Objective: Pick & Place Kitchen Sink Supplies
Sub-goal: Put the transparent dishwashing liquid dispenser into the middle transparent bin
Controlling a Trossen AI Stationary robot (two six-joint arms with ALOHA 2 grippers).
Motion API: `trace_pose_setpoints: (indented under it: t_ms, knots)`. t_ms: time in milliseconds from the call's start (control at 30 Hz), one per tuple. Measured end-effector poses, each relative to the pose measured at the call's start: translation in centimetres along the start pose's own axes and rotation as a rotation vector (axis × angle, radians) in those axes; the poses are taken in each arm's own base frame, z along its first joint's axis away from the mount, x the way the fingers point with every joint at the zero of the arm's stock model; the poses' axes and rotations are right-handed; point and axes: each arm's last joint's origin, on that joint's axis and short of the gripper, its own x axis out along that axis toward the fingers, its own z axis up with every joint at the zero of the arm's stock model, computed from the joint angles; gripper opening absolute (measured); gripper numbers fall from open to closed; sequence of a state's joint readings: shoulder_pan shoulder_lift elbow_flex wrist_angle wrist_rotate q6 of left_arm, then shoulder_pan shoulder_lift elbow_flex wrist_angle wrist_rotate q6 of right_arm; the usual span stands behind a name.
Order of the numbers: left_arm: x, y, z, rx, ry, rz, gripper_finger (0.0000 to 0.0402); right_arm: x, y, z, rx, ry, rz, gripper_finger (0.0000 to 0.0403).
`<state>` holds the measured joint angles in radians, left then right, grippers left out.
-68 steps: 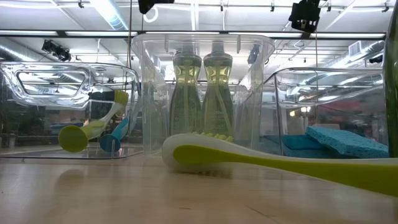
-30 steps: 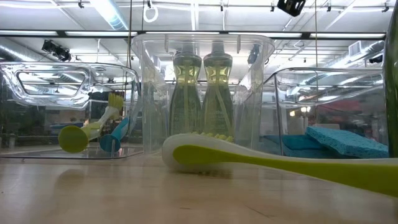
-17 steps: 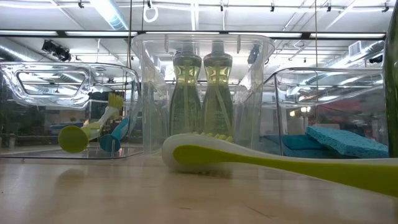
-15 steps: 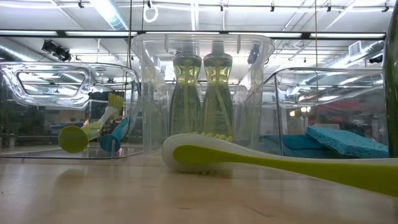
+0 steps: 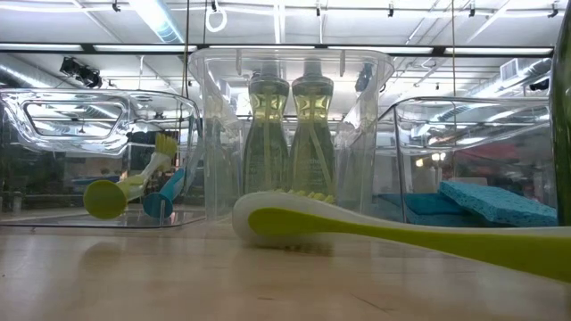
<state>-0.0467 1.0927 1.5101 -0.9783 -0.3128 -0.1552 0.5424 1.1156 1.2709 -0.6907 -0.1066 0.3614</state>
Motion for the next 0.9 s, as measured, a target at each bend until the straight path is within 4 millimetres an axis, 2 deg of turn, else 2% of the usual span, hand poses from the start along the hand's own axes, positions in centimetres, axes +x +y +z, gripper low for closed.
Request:
trace_pose_setpoints:
  t_ms: [200, 400, 533, 733, 900]
  knots:
    - [0.0, 0.1, 0.0, -0.104, -0.007, 0.032, 0.0252, 1.1, 1.0, -0.5, -0.145, 0.027, -0.036, 0.0201]
    - [0.0, 0.3, 0.0, -0.149, -0.020, 0.085, 0.0252, 4.2, 1.1, -1.0, -0.209, 0.110, -0.054, 0.0201]
    - [0.0, 0.3, 0.0, -0.155, -0.025, 0.108, 0.0252, 6.0, 1.2, -1.4, -0.191, 0.177, 0.022, 0.0201]
    - [0.0, 0.3, 0.0, -0.155, -0.025, 0.110, 0.0252, 6.8, 2.2, -1.8, -0.170, 0.184, 0.044, 0.0201]
    - [0.0, 0.3, 0.0, -0.156, -0.027, 0.119, 0.0252, 6.8, 2.6, -1.8, -0.167, 0.126, -0.047, 0.0201]
